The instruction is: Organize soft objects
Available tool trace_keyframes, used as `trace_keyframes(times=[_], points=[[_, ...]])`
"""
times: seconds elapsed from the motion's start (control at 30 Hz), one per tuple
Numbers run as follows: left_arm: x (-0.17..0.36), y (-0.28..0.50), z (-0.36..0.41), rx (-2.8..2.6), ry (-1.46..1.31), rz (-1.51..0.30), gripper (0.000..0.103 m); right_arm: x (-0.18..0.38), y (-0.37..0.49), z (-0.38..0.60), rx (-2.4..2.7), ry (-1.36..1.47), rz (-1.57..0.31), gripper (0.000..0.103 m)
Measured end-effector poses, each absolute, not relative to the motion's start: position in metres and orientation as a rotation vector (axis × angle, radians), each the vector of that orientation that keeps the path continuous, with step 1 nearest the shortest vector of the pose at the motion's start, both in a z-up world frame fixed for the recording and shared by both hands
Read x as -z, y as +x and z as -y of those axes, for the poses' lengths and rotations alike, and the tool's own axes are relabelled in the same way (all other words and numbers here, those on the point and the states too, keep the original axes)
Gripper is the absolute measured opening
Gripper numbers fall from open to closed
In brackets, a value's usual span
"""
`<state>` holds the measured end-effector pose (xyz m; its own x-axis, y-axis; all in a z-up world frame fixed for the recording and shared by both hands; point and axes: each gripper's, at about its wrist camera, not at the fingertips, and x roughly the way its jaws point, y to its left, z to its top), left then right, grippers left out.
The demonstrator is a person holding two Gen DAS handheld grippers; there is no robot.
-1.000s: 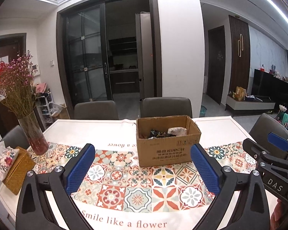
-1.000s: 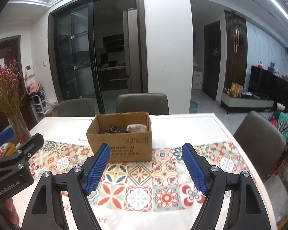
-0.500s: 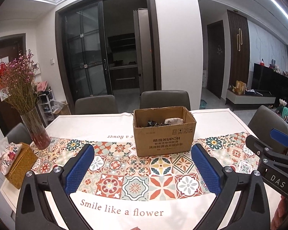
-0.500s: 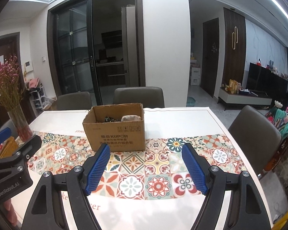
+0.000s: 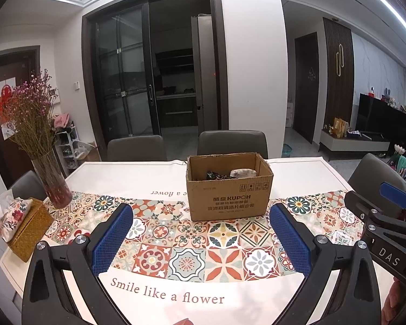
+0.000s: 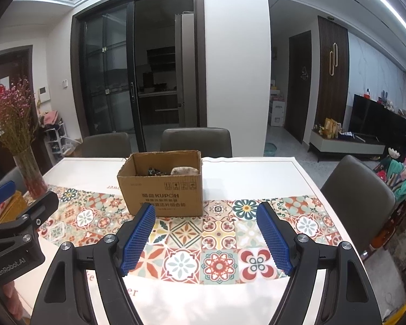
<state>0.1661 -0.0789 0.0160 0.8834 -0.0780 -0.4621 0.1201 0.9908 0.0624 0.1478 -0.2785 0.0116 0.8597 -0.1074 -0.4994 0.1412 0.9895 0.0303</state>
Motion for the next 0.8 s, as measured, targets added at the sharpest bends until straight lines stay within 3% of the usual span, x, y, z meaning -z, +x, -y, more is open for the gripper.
trace_keyframes(times=[0.8], points=[[-0.0163, 0.1639, 0.0788, 0.098, 0.094, -0.470, 0.103, -0.0085, 0.1448, 0.2805, 0.128, 0.070, -0.522, 0.078]])
